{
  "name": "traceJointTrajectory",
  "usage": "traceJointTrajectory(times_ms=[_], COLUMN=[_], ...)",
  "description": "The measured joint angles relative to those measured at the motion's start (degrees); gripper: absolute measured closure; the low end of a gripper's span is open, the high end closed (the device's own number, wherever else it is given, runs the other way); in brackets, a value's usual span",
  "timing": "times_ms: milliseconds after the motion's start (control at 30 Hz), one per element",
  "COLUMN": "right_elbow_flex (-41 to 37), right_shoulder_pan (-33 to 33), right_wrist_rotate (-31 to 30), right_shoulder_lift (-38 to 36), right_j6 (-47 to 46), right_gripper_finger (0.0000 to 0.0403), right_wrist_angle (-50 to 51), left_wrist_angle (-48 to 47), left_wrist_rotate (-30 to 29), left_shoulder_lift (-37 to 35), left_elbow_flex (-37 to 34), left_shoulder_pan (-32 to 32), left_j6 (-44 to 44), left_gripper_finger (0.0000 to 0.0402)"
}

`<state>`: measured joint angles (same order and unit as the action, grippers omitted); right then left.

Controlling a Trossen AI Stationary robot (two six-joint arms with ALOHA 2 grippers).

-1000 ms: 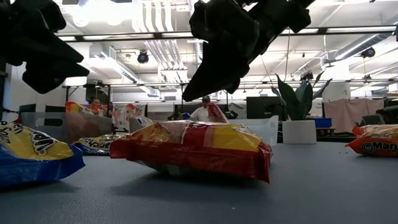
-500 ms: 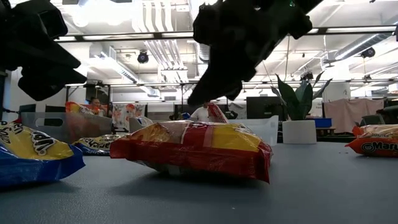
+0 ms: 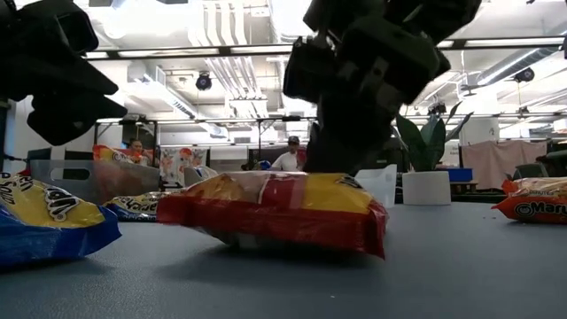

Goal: Sort Maruchan noodles
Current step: Put the red noodle pack into the transparent bin

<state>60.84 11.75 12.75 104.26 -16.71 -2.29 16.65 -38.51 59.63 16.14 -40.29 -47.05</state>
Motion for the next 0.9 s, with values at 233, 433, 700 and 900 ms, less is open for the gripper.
traceJointTrajectory(times_ms=[233,433,700,900], right_elbow_flex=[0.1,0.2,1.3,1.9], right_shoulder_pan=[-0.6,-2.7,-5.9,-6.9], right_wrist_rotate=[2.1,-2.6,-19.0,-18.9], right_shoulder_lift=[2.0,2.0,2.0,-0.8], right_j6=[-1.4,0.3,5.7,7.8], right_gripper_finger=[0.0394,0.0394,0.0394,0.0394], right_wrist_angle=[-3.6,-3.6,-2.7,-1.7], left_wrist_angle=[0.9,1.2,2.9,5.1], left_wrist_rotate=[-1.3,-3.0,-5.6,-6.0], left_shoulder_lift=[0.0,0.0,0.0,0.0], left_elbow_flex=[0.0,0.0,0.0,0.0], left_shoulder_pan=[0.1,0.1,0.1,0.2], left_j6=[0.2,0.4,2.4,4.0], left_gripper_finger=[0.0269,0.0269,0.0269,0.0269])
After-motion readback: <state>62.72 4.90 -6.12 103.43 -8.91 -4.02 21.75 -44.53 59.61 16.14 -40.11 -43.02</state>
